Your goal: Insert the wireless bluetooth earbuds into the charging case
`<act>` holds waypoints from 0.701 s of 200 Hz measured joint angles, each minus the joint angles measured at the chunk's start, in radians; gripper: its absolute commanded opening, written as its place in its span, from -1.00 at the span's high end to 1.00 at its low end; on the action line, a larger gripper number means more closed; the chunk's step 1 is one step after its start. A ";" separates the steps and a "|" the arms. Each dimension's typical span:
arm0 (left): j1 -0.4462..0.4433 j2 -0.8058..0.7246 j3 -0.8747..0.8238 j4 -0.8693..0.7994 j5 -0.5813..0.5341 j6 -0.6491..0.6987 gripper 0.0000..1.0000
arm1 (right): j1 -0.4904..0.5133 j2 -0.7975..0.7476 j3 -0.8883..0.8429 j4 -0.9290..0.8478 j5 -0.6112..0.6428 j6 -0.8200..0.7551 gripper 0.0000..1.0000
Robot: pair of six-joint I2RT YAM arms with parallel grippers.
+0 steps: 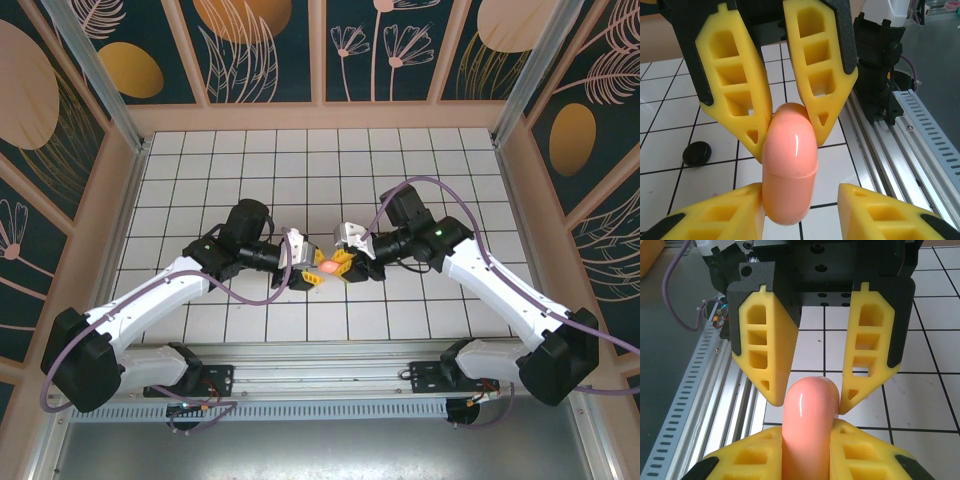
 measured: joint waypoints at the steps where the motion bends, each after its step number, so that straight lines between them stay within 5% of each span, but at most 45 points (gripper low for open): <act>1: 0.000 0.000 0.000 0.000 0.000 0.000 0.22 | 0.000 0.000 0.000 0.000 0.000 0.000 0.75; 71: 0.005 0.009 0.000 0.019 0.003 -0.015 0.74 | 0.006 0.011 0.000 0.003 -0.006 0.014 0.75; 140: 0.005 0.008 -0.005 0.046 -0.005 -0.064 0.83 | 0.003 -0.153 -0.153 0.177 0.063 0.166 0.10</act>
